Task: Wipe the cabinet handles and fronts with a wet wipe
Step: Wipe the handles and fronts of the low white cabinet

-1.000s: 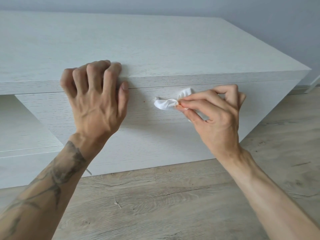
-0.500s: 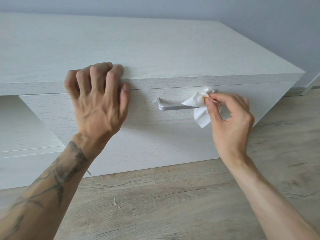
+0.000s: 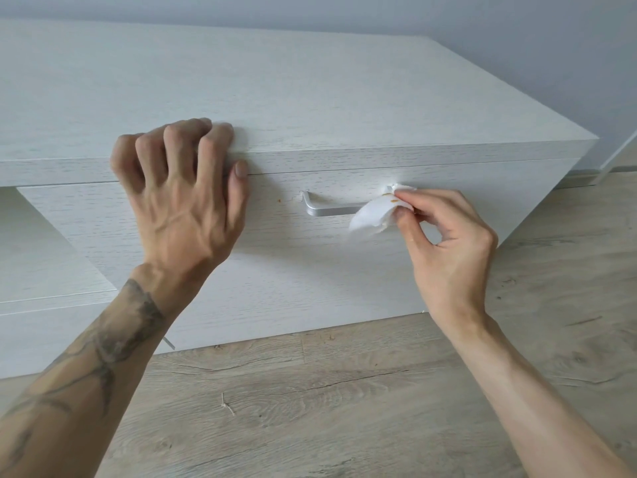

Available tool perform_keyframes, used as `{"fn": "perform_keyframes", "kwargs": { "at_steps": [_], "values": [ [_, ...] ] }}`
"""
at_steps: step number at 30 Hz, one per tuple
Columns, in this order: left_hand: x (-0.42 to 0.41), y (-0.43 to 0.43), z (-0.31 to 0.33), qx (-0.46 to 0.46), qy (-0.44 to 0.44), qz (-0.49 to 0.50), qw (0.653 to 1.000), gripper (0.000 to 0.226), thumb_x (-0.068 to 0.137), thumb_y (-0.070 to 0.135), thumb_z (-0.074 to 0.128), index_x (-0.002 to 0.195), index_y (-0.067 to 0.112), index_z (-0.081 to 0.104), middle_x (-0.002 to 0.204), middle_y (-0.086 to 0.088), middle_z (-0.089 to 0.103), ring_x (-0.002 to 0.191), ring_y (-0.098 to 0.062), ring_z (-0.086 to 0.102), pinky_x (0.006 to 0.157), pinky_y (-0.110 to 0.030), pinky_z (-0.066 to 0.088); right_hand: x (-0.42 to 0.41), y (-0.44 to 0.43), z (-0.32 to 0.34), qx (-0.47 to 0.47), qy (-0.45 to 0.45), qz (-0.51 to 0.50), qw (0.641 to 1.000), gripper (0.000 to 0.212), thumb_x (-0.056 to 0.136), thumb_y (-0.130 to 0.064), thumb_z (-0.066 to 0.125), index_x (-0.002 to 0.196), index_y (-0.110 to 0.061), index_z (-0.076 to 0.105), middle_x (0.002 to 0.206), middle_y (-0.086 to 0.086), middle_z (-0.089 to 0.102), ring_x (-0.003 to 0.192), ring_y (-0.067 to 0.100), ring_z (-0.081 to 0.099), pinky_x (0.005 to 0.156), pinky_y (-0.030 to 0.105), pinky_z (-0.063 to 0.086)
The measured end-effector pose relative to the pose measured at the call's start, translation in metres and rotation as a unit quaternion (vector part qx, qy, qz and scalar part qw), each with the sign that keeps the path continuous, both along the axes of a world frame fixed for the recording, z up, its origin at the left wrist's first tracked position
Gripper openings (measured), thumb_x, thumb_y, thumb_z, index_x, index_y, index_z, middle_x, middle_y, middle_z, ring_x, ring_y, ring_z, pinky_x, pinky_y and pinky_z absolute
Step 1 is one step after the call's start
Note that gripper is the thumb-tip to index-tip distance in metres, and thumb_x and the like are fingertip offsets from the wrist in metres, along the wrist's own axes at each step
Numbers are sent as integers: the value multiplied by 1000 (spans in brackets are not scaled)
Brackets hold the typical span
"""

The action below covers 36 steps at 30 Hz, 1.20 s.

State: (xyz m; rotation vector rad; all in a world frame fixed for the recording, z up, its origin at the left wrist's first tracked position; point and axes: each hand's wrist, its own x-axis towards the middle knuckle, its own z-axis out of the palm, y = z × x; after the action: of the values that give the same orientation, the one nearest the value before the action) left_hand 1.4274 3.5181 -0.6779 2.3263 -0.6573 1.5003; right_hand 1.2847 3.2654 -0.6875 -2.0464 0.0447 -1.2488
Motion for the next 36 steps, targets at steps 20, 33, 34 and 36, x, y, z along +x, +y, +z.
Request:
{"fn": "perform_keyframes", "kwargs": {
  "at_steps": [20,33,34,36],
  "values": [
    [-3,0,1,-2,4,0,1000,44,115,40,32,134,12,59,134,-12,57,116,-31,40,108,-47,23,4,2,5,0,12,6,1000,12,97,-4,71,106,-7,79,106,3,67,87,16,70,83,33,58],
    [0,0,-1,0,-9,7,1000,42,115,40,33,134,13,59,132,-11,56,113,-31,41,108,-46,21,-5,-12,5,-102,9,10,995,21,93,0,80,114,-1,78,100,6,74,94,-7,66,89,12,50],
    [0,0,-1,0,-10,9,1000,42,115,40,33,134,13,59,132,-11,57,113,-31,41,108,-46,21,-5,-13,5,-105,9,12,994,23,94,-1,79,117,-2,77,100,4,72,92,-7,64,89,13,50],
    [1,0,-1,2,-9,12,1000,43,115,40,33,134,13,59,132,-11,57,113,-31,41,108,-47,22,-3,-15,8,-103,24,25,994,24,96,-3,77,120,-3,76,102,2,69,92,-7,63,89,14,50]
  ]
}}
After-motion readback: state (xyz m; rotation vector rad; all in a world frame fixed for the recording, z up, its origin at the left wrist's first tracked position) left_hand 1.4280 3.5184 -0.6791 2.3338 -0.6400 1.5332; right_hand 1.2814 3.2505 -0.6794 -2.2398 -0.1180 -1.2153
